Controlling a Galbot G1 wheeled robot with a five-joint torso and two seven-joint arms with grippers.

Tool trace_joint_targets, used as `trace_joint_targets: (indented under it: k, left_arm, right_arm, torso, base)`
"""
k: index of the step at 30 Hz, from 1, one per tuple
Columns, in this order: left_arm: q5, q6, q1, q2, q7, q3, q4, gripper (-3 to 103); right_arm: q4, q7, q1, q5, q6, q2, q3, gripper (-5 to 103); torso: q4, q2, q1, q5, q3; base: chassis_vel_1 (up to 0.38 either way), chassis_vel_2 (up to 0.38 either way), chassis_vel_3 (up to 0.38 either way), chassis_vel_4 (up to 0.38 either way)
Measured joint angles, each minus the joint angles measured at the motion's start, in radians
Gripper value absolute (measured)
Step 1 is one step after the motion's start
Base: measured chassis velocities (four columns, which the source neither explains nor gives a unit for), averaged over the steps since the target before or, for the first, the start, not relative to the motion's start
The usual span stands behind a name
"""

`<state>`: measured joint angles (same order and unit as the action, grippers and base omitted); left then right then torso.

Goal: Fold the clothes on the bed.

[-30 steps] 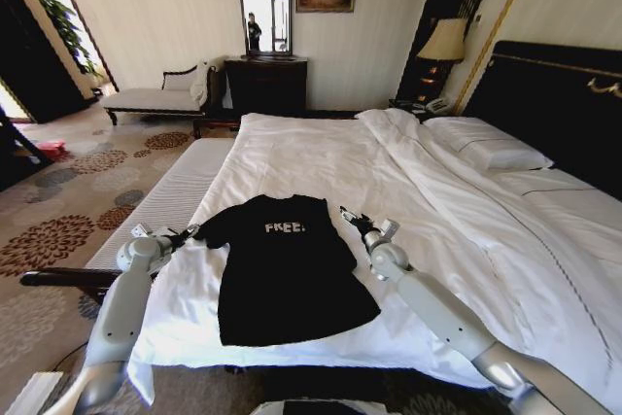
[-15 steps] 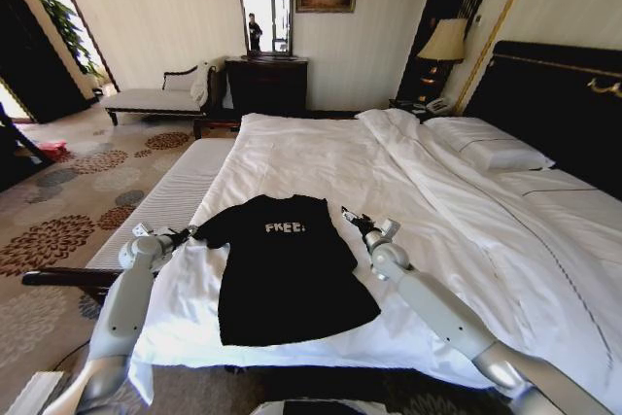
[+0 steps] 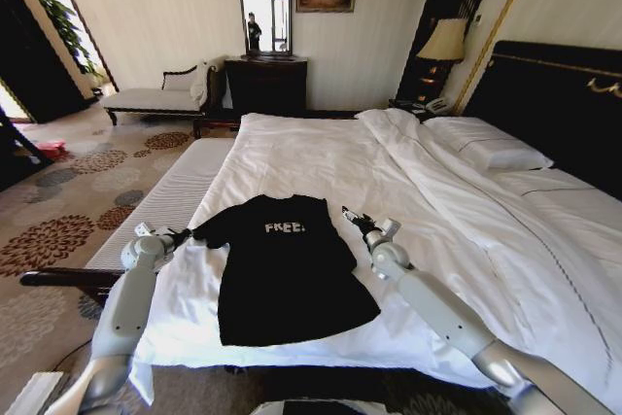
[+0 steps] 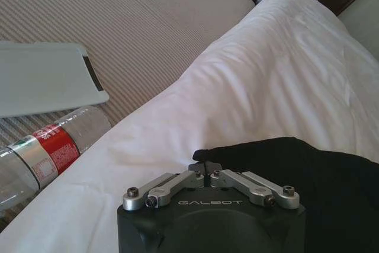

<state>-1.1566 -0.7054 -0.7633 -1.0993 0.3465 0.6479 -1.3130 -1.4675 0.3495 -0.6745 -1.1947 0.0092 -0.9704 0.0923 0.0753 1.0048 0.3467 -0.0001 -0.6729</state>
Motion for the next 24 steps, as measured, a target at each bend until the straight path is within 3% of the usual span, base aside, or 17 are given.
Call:
trace_joint_targets:
  k: [8, 13, 24]
  left_arm:
    - [-0.056, 0.005, 0.025, 0.010, 0.040, -0.012, -0.091, 0]
    - [-0.083, 0.004, 0.092, -0.011, 0.075, -0.103, -0.160, 0]
    - [0.012, 0.020, 0.211, -0.129, 0.067, -0.208, -0.023, 0]
  right_arm:
    - [0.004, 0.000, 0.001, 0.000, 0.000, 0.001, 0.002, 100]
    - [0.017, 0.003, 0.007, 0.000, 0.000, 0.000, 0.008, 100]
    - [0.019, 0.012, -0.001, 0.001, 0.000, -0.004, -0.014, 100]
  torso:
    - [-0.0003, 0.000, 0.000, 0.0002, 0.000]
    - [0.0003, 0.000, 0.000, 0.0004, 0.000]
    - [-0.0001, 0.000, 0.000, 0.0002, 0.000]
  base:
    - [0.000, 0.000, 0.000, 0.000]
    - [0.000, 0.000, 0.000, 0.000]
    - [0.000, 0.000, 0.000, 0.000]
